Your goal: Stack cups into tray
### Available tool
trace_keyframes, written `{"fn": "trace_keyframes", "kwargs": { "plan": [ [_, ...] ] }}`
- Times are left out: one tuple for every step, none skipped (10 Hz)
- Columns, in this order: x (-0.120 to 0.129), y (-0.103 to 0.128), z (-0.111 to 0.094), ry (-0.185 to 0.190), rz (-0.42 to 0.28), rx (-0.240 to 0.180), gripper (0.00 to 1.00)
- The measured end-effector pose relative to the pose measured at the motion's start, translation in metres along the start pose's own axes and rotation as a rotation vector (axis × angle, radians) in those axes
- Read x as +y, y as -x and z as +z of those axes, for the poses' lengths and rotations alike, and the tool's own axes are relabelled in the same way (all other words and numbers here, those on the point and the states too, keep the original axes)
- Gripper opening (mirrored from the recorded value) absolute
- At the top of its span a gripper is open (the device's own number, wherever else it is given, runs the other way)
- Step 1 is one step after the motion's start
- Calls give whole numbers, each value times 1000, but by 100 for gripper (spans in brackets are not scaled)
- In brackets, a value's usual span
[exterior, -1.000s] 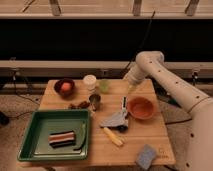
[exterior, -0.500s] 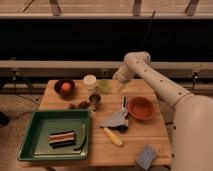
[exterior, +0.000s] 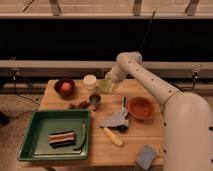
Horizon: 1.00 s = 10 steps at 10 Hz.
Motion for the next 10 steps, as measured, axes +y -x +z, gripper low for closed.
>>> {"fn": "trace_keyframes", "kwargs": {
  "plan": [
    [2, 1, 5, 10, -9, -3, 65],
    [4, 1, 11, 22, -13, -3, 65],
    [5, 4, 20, 38, -21, -4, 65],
    [7, 5, 26, 47, -24, -2, 65],
    [8, 3, 30, 55, -25, 2, 65],
    [9, 1, 34, 64, -25, 9, 65],
    [10, 0, 39, 71, -27, 14, 65],
    [10, 1, 43, 76, -29, 19, 64],
    [10, 2, 46, 80, -30, 24, 60],
    [12, 1, 48, 84, -31, 29, 50]
  ]
}}
